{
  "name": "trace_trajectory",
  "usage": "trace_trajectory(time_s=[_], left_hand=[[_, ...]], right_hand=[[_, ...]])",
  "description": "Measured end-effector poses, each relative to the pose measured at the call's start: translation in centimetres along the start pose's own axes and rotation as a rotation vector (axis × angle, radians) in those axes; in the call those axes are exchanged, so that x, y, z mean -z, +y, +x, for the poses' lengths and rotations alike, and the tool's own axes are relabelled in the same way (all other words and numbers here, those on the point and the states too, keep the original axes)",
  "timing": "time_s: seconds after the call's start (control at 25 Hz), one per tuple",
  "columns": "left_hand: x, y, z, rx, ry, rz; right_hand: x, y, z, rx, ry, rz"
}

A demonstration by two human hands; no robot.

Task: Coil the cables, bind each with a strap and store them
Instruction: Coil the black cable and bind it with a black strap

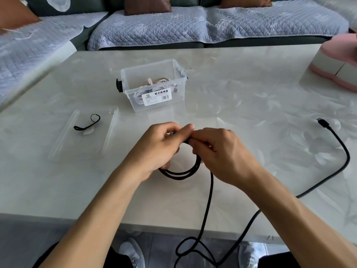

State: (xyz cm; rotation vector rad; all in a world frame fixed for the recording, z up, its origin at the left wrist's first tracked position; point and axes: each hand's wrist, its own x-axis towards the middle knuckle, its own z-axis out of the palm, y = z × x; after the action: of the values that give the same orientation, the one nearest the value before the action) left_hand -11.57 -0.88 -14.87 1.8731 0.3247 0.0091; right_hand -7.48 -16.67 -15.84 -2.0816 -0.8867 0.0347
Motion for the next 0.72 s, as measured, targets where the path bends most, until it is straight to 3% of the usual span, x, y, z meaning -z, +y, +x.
trace_trajectory(time_s=[0.12,0.28,0.44,0.56,0.72], left_hand=[[-0.3,0.1,0.2,0.012,0.026,-0.126],[-0.9,0.4,0.3,0.016,0.134,-0.333],[-0.8,0.4,0.2,0.037,0.148,-0.416],[-0.2,0.5,-0.1,0.069,0.014,-0.32],[1.0,0.7,-0.4,0.069,-0.074,-0.033]], right_hand=[[0.0,0.2,0.2,-0.155,0.003,0.142],[-0.4,-0.2,0.0,-0.415,-0.085,0.555],[-0.4,-0.4,0.3,-0.456,-0.072,0.787],[-0.3,-0.2,0.4,-0.45,-0.007,0.719],[0.3,-0.7,0.6,-0.37,-0.096,0.443]])
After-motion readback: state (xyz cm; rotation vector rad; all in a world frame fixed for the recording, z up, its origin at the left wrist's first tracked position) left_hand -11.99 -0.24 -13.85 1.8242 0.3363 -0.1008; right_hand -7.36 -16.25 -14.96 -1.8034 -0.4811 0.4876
